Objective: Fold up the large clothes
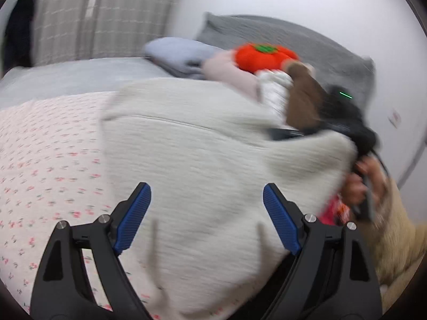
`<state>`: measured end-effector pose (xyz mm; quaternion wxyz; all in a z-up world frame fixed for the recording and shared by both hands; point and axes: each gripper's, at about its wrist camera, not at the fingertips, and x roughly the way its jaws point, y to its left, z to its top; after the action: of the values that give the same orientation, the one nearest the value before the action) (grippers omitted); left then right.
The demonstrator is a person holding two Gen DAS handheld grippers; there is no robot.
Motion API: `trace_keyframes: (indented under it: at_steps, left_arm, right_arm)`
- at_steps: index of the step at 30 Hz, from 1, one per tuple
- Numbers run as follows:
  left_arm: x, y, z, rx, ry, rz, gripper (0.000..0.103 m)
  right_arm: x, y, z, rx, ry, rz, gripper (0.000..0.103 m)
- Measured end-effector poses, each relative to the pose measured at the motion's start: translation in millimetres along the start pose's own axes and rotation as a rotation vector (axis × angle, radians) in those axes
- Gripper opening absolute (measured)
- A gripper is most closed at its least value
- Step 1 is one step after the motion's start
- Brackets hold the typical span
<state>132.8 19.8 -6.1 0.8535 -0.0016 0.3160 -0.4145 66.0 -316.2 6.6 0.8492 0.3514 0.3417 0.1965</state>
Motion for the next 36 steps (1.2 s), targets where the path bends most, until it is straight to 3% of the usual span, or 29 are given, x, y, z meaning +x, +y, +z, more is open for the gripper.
trace_keyframes:
  at_steps: [3, 8, 12, 17, 20, 25, 28, 30, 32, 34, 36]
  left_arm:
    - [9, 8, 4, -0.017, -0.002, 0.007, 0.086]
    - [42, 5, -4, -0.036, 0.070, -0.005, 0.086]
    - [53, -18, -21, 0.084, 0.025, 0.042, 0.086]
    - [58, -36, -29, 0.173, 0.010, 0.116, 0.092]
    - [58, -31, -29, 0.135, 0.014, 0.125, 0.094]
    - [59, -27, -30, 0.114, 0.002, 0.136, 0.096]
    - [63, -35, -30, 0.124, -0.005, 0.166, 0.096]
    - [64, -38, -30, 0.129, -0.007, 0.178, 0.097]
    - [63, -37, -31, 0.124, -0.008, 0.179, 0.097]
    - [62, -36, -32, 0.122, -0.003, 0.166, 0.097]
    - [61, -42, -35, 0.150, 0.008, 0.141, 0.097]
  right_arm:
    - [-22, 5, 2, -0.040, -0.064, 0.015, 0.028]
    - [-25, -48, -12, 0.067, -0.060, 0.013, 0.028]
    - [-17, -106, -31, 0.166, -0.072, -0.017, 0.028]
    - [-10, -137, -42, 0.211, -0.099, 0.062, 0.036]
    - [-35, -118, -36, 0.155, -0.164, -0.049, 0.044]
    - [-86, -48, -41, -0.070, -0.285, -0.180, 0.044]
    - [-89, 3, -53, -0.262, -0.271, -0.198, 0.044]
    - [-73, 21, -67, -0.368, -0.225, -0.254, 0.034]
    - [-51, 15, -78, -0.411, -0.177, -0.377, 0.020]
    - [-39, -19, -91, -0.364, -0.135, -0.532, 0.016]
    - [-31, -55, -105, -0.284, -0.131, -0.553, 0.016]
